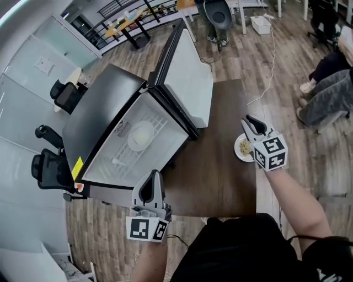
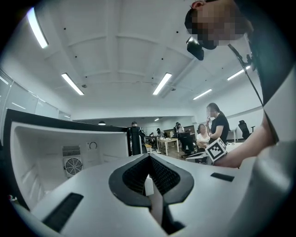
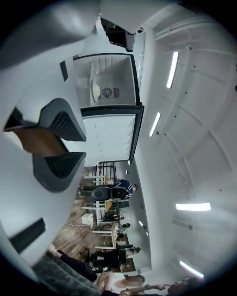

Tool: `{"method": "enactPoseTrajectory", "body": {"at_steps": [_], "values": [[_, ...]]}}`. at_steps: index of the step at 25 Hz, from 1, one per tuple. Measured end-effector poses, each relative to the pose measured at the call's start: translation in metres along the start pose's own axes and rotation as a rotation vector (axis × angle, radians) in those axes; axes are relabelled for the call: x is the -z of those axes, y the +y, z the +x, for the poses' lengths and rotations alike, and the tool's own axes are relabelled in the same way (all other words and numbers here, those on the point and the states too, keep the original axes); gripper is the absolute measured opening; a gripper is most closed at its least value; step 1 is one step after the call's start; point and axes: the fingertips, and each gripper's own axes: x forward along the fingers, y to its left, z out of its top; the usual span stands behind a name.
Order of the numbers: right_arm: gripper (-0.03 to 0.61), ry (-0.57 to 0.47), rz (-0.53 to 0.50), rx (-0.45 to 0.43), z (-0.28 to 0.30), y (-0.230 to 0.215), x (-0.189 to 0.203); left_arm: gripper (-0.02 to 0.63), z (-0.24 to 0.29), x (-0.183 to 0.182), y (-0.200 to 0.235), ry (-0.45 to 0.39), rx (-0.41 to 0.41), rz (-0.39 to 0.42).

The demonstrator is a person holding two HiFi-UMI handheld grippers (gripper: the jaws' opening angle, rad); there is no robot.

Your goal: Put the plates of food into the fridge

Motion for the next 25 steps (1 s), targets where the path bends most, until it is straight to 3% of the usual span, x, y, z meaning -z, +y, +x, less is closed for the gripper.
{"method": "enactPoseTrajectory", "body": {"at_steps": [5, 10, 14, 25], "values": [[0.075, 0.051, 0.058, 0.053, -0.026, -0.043, 0.039, 0.003, 0.024, 0.009, -0.04, 0.032, 0.06, 0.015], [0.075, 0.095, 0.113, 0.077, -0.037, -0.072, 0.077, 0.003, 0.047, 0.024, -0.063, 0.071, 0.088, -0.06], [0.075, 0.137, 0.167, 0.095, -0.045, -0.091, 0.115, 0.003, 0.057, 0.049, -0.072, 0.146, 0.084, -0.071], [0.075, 0.27, 0.369, 0.046, -0.041, -0.098, 0.216, 0.003, 0.069, 0.063, -0.087, 0.205, 0.072, -0.032]]}}
